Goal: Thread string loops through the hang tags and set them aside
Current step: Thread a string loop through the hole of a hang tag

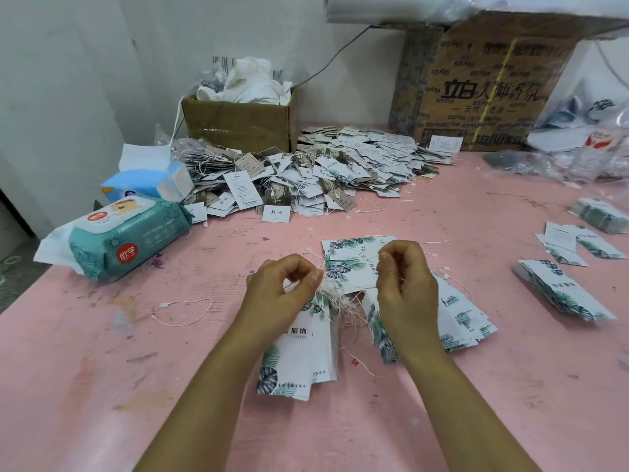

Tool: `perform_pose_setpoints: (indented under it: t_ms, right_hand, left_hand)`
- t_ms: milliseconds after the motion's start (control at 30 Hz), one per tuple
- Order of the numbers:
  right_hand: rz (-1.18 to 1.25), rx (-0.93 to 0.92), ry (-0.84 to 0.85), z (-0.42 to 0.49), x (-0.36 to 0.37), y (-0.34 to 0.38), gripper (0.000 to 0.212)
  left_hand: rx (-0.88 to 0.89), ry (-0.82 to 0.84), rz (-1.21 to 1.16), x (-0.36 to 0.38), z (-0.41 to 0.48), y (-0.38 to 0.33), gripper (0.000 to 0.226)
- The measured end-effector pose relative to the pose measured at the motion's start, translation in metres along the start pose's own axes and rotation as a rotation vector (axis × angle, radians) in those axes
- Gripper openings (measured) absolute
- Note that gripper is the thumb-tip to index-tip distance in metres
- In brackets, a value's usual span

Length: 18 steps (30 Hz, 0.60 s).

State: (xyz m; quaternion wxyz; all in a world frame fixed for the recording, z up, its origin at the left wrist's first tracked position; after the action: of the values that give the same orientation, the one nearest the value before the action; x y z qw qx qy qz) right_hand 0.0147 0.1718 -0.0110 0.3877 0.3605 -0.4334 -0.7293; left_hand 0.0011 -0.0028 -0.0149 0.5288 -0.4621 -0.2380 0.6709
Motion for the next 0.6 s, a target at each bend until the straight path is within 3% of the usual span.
perform_pose_setpoints:
  t_ms: [267, 467, 600]
  right_hand:
    - [0.064, 0.084, -0.119, 0.003, -0.009, -0.004, 0.030]
    - [0.149, 0.095, -0.187, 0.003, -0.015, -0.002, 0.027]
    - [0.095, 0.155, -0.096, 0.007, -0.013, -0.008, 0.026]
  left_hand:
    - [-0.048, -0.059, 0.058, -0.011, 0.001, 0.006, 0.016]
    - [-0.053, -0.031, 0.250, -0.010, 0.000, 0.013, 0.022]
    - [-0.055, -0.083, 0.222, -0.012, 0.000, 0.013, 0.021]
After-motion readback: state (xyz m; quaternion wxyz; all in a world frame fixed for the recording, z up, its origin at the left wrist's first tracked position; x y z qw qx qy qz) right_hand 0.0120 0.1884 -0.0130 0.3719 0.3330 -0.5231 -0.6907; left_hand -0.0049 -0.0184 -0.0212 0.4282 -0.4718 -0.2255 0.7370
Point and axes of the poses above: each hand's wrist, its own z-axis towards the middle knuckle, its own x-axis out of the palm, y = z × x, the point moved 5 cm from there along z, towards the middle knuckle, and after that the axes turned 12 degrees about x, right-handed, at the moved point
